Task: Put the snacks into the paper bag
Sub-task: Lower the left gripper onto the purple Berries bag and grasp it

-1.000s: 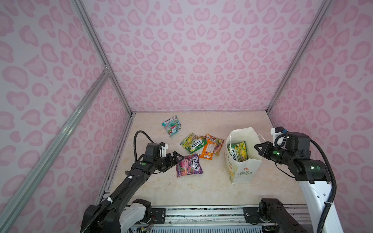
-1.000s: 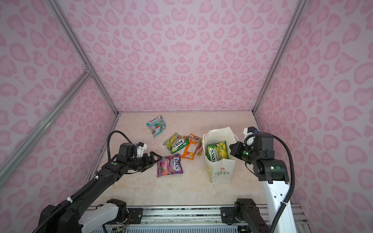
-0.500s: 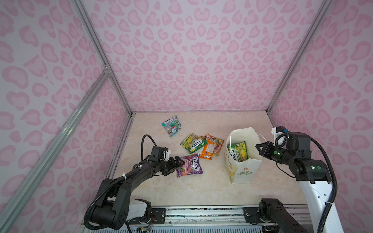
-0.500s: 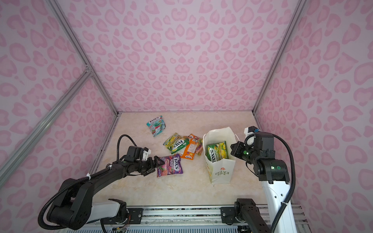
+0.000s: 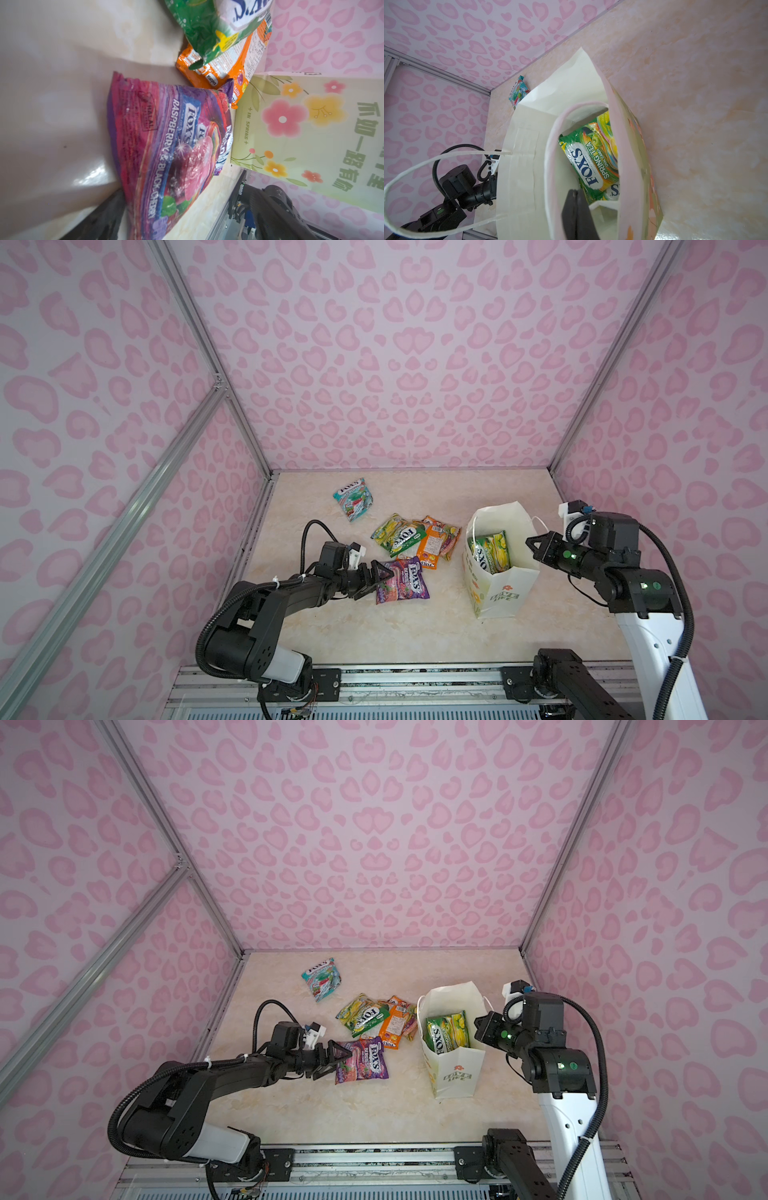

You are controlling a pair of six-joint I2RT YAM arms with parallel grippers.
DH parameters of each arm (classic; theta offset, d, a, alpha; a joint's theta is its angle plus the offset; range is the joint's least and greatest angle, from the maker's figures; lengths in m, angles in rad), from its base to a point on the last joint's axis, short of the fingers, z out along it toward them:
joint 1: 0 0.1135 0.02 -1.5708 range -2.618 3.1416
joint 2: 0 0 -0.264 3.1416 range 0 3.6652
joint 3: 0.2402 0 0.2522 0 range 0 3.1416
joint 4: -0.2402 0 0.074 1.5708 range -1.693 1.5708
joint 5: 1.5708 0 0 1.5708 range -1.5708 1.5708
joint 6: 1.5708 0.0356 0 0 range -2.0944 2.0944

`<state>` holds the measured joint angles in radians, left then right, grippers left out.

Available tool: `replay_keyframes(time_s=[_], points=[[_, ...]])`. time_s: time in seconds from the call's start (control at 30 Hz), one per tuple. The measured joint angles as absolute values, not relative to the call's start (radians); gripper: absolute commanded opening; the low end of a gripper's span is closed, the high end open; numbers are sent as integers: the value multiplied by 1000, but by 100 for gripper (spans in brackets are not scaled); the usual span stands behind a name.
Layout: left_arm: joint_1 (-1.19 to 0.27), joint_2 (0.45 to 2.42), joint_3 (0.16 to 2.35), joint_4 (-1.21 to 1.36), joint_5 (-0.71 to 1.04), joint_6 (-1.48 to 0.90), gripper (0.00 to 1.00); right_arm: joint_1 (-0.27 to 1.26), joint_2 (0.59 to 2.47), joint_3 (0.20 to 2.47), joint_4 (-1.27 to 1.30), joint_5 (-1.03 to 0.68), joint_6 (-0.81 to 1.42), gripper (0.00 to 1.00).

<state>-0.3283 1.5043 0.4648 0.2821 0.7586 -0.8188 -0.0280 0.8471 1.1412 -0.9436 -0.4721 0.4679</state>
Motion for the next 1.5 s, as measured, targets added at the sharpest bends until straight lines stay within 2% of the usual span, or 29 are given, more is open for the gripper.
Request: replay_keyframes(time_s=[0.43,0.63,0.73,0.83,1.0,1.1,1.5], points=[[-472,1744,659,467,699,-993,99,-29,847,1141,-946,-472,475,0],[-472,1689,754,248,578,-914,98,-29,846,1143,-947,-473,476,0],[-489,1603,808,74,475,-839,97,-29,842,1142,-947,-476,475,0],[-501,1488,765,-22,434,-834,97,-28,840,1142,-947,-476,476,0],[-580,1287,629,-97,364,-1022,97,-28,839,1132,-942,-480,478,0],[-638,1238,602,-88,333,-1150,97,-28,838,1123,-940,-487,479,0],[-801,1346,554,86,228,-1547,97,-28,820,1131,-939,-498,484,0]])
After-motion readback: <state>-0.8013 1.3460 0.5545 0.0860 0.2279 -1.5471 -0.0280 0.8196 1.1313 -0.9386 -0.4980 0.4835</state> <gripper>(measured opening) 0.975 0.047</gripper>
